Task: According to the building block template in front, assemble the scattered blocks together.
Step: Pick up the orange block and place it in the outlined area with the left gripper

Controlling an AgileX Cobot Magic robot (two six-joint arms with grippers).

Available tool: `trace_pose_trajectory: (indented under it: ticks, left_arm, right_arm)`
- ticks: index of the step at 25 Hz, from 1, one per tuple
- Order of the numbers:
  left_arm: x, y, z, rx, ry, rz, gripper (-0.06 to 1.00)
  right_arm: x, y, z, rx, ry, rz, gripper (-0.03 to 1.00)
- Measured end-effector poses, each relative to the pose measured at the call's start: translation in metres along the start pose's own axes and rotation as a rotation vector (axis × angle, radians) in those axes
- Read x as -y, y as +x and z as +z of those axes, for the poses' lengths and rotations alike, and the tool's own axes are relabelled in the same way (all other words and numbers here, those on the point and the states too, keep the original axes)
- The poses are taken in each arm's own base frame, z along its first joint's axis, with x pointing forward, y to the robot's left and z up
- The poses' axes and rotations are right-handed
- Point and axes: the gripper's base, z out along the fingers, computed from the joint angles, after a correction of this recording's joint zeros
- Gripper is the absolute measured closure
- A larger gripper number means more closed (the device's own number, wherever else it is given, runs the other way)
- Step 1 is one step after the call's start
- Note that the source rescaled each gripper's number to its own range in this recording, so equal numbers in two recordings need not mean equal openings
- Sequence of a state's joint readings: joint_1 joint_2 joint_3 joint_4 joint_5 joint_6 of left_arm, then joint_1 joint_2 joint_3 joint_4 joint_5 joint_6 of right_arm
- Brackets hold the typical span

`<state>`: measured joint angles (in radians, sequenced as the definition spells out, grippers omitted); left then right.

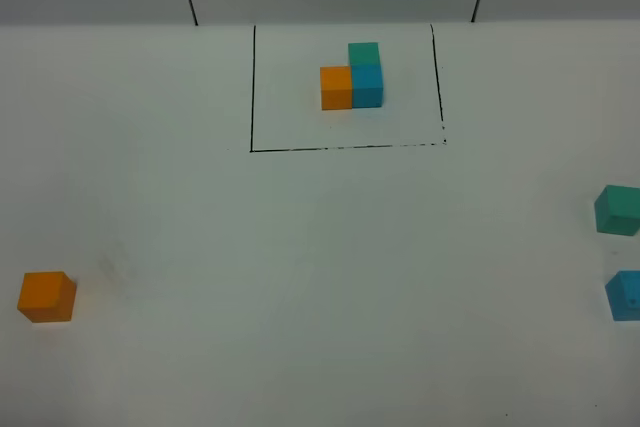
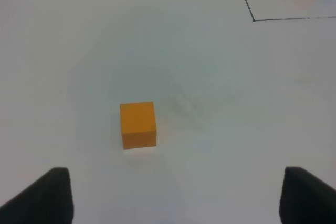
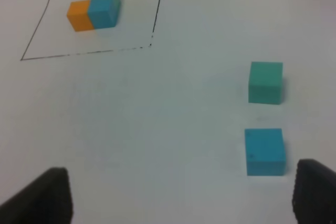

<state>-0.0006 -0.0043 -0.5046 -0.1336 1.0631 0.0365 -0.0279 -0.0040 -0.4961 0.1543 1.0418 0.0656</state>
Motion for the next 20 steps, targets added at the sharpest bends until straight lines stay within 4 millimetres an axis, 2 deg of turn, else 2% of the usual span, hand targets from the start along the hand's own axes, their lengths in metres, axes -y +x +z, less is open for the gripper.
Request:
trace_pose_trajectory:
  ticks: [20]
  left_arm:
    - [0.0000,0.0000,0.0000,0.000,0.000,0.000,0.25]
  right_arm:
    - [0.0000,0.0000,0.0000,0.000,0.000,0.000,0.25]
